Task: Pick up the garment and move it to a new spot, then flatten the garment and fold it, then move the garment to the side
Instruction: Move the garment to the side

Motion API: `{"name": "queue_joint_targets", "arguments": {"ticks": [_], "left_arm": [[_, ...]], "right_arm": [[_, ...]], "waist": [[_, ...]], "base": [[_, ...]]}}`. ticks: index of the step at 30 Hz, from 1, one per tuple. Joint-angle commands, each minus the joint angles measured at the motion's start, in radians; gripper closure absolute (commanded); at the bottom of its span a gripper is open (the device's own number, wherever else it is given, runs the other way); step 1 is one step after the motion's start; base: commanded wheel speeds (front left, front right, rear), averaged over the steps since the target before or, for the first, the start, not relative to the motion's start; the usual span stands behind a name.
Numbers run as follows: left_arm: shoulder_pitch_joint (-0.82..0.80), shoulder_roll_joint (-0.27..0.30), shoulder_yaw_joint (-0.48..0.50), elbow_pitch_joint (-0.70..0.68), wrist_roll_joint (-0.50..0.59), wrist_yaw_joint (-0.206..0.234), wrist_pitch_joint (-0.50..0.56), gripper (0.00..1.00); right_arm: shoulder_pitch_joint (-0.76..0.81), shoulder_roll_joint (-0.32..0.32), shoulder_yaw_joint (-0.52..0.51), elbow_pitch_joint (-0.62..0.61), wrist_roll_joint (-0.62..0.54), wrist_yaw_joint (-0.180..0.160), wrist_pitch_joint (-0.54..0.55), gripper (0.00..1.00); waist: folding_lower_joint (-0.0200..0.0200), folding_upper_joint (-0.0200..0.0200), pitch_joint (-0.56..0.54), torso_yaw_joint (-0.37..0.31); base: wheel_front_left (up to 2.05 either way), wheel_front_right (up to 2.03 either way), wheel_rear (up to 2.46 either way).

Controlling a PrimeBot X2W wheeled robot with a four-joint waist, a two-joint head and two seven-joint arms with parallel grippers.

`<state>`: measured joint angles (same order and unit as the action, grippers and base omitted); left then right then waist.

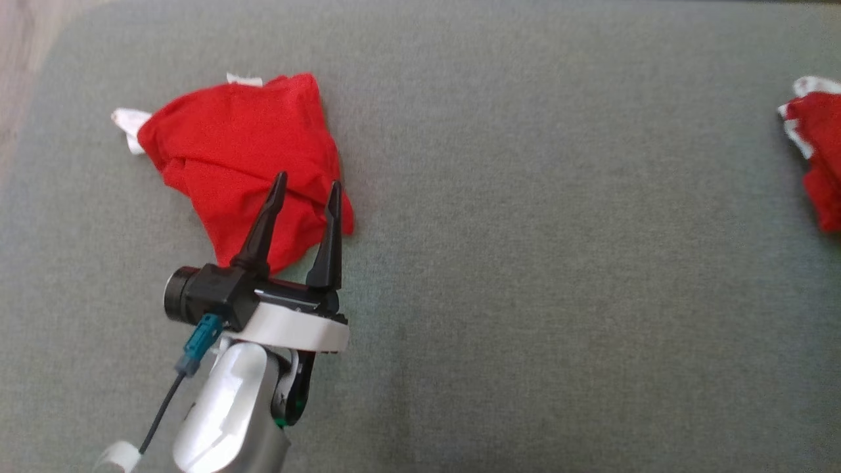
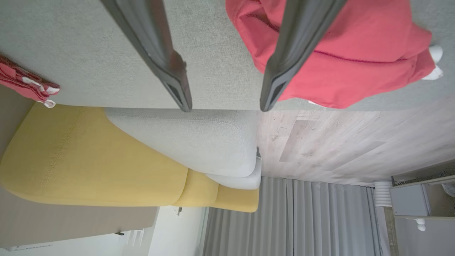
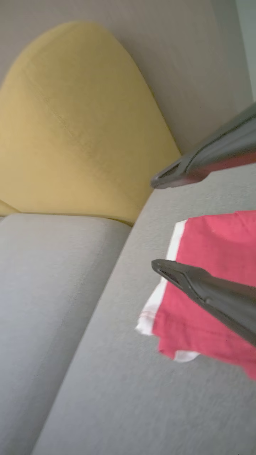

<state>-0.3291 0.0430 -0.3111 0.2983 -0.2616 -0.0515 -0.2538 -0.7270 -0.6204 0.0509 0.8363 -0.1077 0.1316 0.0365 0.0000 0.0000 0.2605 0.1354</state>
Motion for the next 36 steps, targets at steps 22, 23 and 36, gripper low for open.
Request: {"name": "queue_joint_targets", "arguments": {"ticks": [22,23,36], "left_arm": [[0.134,0.007,0.095,-0.034,0.005,0.022,-0.008,0.00],[0.140,0.007,0.097,-0.033,0.005,0.022,-0.008,0.00],[0.215,0.007,0.119,-0.030,0.002,0.028,-0.008,0.00]], "right_arm": [[0.428,0.553,-0.103,-0.583,0.133,-0.001,-0.207,0.00],[0.459,0.559,-0.111,-0.587,0.141,-0.001,-0.220,0.00],[0.717,0.570,-0.113,-0.590,0.248,-0.001,-0.297,0.00]], "waist": [[0.0000,0.0000,-0.240,-0.043],[0.0000,0.0000,-0.244,-0.043],[0.0000,0.0000,-0.275,-0.055]], "base": [[0.00,0.00,0.00],[0.00,0.00,0.00],[0.00,0.00,0.00]]}}
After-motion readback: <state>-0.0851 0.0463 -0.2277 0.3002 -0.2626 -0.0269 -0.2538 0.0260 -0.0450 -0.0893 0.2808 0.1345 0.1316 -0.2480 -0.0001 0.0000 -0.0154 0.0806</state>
